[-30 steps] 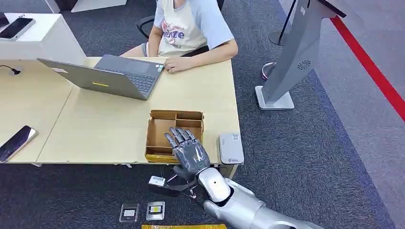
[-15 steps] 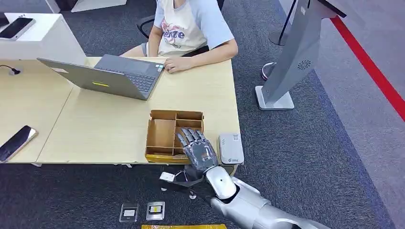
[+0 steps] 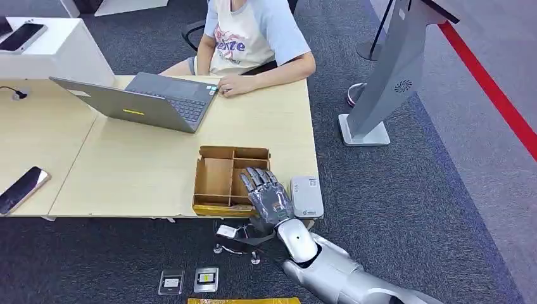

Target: Pass the card to the sensor for recognition and then transmit it.

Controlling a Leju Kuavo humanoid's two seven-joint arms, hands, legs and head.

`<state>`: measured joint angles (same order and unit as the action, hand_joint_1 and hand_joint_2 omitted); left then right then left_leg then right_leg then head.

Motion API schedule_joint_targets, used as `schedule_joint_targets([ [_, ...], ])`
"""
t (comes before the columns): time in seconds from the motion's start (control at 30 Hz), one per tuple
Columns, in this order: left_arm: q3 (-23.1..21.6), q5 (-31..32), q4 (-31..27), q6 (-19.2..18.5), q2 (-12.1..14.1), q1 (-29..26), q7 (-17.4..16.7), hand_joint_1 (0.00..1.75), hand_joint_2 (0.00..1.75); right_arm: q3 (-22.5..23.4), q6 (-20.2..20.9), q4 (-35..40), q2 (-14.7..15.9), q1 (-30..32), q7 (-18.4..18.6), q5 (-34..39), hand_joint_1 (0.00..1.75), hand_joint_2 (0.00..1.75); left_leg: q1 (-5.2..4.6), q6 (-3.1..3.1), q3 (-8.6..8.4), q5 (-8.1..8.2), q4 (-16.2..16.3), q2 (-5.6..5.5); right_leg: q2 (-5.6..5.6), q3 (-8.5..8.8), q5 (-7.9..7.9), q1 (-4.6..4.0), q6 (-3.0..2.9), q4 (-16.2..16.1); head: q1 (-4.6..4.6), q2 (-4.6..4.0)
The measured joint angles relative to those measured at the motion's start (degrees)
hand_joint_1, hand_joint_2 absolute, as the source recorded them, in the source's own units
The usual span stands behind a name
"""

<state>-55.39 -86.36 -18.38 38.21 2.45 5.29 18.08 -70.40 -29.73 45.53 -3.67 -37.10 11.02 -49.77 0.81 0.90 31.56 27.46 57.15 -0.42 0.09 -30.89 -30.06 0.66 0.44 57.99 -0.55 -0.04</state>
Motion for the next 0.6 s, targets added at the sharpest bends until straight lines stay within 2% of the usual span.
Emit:
schedule_joint_targets([
  [0.6,-0.74,-0.17,0.02,-0.20,0.00,0.02,1.18,0.00,0.00,1.11,-0.41,5.11,1.96,0.00,1.97,-2.69,0.00,1.75,0.00,0.00,-0.01,0.00,0.00,0.01,0.01,0.00,0.00,0.00,0.00,0.00,0.00,-0.02],
])
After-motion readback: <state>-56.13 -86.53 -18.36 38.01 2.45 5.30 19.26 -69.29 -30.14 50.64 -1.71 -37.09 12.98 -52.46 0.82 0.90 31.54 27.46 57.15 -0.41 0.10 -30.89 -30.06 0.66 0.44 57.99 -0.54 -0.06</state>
